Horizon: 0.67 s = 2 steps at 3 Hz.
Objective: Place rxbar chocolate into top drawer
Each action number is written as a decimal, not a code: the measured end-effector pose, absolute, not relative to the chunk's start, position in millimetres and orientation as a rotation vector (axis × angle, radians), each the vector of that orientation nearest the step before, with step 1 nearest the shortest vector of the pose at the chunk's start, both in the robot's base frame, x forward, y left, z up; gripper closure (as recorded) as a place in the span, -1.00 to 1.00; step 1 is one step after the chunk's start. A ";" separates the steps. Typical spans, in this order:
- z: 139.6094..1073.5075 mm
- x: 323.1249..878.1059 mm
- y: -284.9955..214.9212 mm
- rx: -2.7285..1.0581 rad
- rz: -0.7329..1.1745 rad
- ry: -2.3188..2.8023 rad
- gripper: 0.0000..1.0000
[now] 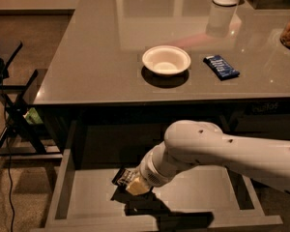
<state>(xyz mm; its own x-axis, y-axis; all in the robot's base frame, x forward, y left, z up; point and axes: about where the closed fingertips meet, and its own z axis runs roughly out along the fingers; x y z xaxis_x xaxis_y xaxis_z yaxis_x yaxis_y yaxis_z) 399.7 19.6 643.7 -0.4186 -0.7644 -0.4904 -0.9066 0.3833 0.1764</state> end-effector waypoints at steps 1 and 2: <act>633.7 403.4 19.1 -1.445 0.573 2.321 1.00; 623.7 403.5 19.9 -1.423 0.551 2.329 1.00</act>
Offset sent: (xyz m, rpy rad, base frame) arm 0.0045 0.0006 -0.0344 -0.0258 -0.0361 -0.0637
